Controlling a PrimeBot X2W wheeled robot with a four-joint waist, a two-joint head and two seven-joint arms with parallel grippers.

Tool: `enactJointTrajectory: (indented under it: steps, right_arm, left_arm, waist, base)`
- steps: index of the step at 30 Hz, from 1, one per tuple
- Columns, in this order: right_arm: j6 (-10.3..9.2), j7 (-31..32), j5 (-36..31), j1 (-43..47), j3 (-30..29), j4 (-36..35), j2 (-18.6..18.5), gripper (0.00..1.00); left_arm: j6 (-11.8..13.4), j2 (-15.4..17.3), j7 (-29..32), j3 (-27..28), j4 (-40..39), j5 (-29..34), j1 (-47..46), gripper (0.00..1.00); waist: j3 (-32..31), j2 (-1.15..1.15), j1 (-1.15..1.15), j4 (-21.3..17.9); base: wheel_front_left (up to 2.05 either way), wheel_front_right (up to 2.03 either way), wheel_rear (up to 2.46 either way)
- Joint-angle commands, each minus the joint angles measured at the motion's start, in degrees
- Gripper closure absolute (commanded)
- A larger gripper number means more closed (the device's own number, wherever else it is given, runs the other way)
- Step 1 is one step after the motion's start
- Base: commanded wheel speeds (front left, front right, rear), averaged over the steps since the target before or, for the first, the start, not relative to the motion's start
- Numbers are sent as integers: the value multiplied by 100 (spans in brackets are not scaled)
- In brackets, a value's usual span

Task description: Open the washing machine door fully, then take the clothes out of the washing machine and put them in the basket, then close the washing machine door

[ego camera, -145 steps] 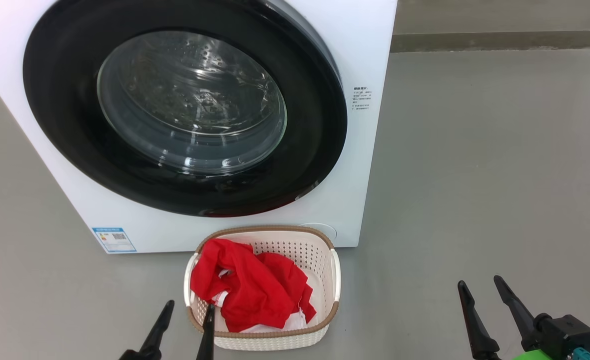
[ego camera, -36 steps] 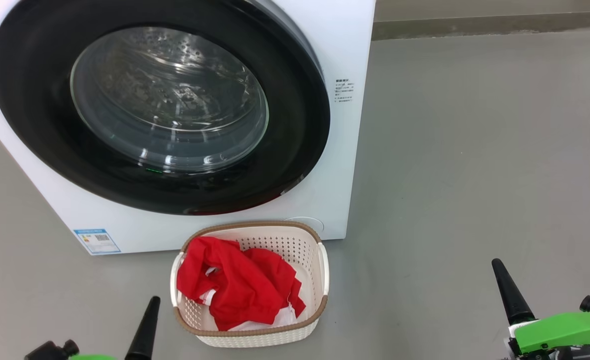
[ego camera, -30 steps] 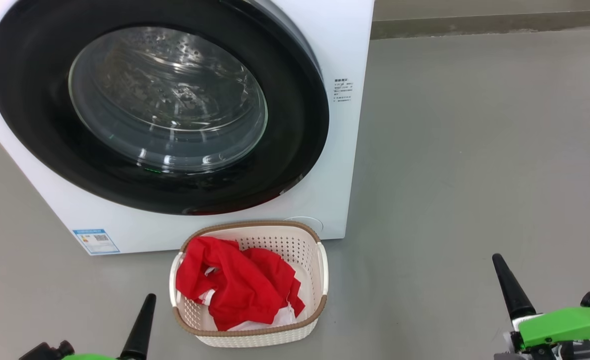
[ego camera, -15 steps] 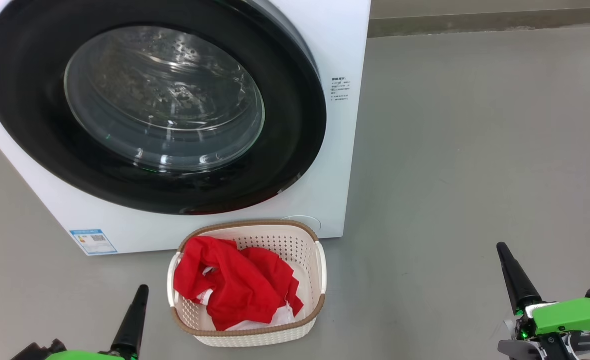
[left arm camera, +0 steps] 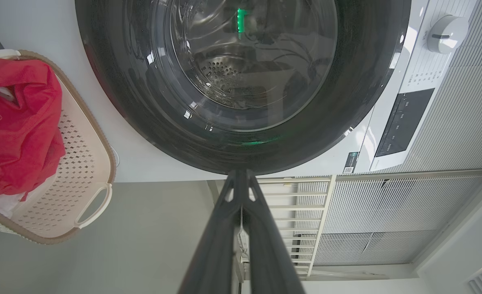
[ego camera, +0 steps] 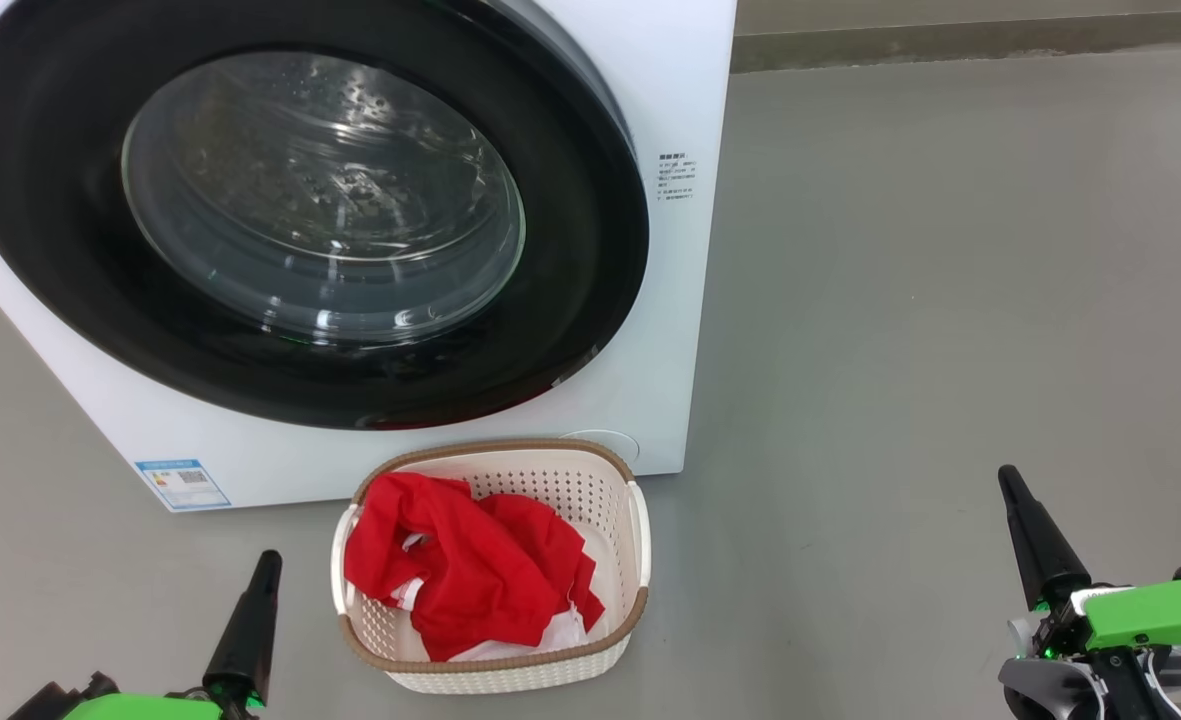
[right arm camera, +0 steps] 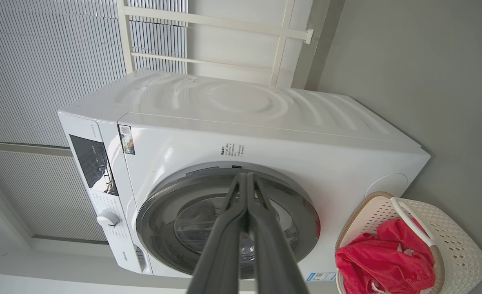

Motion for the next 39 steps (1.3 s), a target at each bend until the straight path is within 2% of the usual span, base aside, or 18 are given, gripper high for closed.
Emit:
enactJointTrajectory:
  steps: [1, 39]
  right_arm:
    - [-4, 29, 38, -268, 96, -142, -97, 100]
    - [-4, 57, 9, -271, 61, -140, -73, 100]
  left_arm:
    - [-41, 49, 30, 209, -113, -62, -234, 100]
    - [-41, 33, 49, 233, -113, -42, -236, 100]
  waist:
    - [0, 0, 0, 0]
    - [0, 0, 0, 0]
  base:
    - [0, 0, 0]
    - [0, 0, 0]
